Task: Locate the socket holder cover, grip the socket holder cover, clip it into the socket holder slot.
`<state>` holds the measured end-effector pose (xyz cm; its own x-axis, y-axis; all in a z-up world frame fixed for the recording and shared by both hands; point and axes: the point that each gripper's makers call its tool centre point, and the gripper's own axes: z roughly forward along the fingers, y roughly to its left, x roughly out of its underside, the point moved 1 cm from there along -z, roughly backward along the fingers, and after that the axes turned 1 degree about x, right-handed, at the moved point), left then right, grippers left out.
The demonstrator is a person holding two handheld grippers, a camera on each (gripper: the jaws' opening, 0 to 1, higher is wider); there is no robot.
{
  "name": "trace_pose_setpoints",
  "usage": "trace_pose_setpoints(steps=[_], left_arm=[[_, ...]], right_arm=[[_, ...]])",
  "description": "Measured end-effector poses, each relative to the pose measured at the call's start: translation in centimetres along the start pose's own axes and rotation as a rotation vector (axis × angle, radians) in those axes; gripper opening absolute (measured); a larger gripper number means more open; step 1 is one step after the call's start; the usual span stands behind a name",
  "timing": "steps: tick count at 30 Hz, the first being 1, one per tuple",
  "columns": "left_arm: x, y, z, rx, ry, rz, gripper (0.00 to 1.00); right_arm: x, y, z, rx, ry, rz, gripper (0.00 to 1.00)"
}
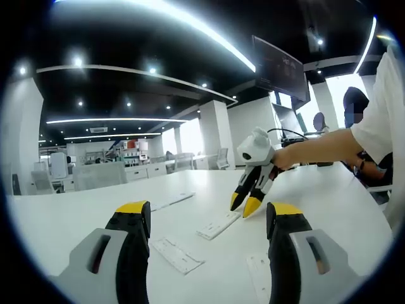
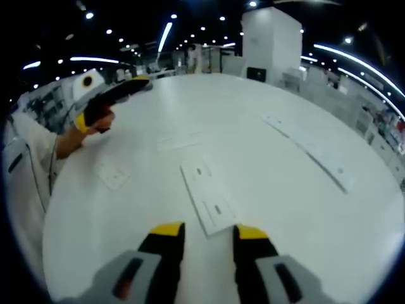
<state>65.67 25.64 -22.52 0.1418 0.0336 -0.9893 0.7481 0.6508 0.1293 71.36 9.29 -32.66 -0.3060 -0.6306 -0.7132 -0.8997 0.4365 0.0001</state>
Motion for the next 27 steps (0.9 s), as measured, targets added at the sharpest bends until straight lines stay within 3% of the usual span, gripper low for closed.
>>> trace_pose_setpoints(steps=[6, 14, 18, 27], left_arm=[[0.2, -0.6, 0.2, 0.017, 0.007, 0.007, 0.74], [0.1, -1.0, 0.4, 0.027, -0.002, 0.010, 0.74], [-0.2, -0.7, 0.2, 0.017, -0.013, 0.005, 0.74], [-0.6, -0.6, 0.3, 0.007, -0.033, -0.002, 0.74]], right_arm=[[0.2, 0.8, 0.2, 0.042, 0.069, -0.025, 0.34], [0.6, 1.0, -0.1, 0.064, 0.098, -0.047, 0.34], [0.4, 1.7, -0.8, 0.073, 0.062, -0.037, 0.35], [-1.2, 4.2, -3.1, 0.115, -0.104, -0.017, 0.37]])
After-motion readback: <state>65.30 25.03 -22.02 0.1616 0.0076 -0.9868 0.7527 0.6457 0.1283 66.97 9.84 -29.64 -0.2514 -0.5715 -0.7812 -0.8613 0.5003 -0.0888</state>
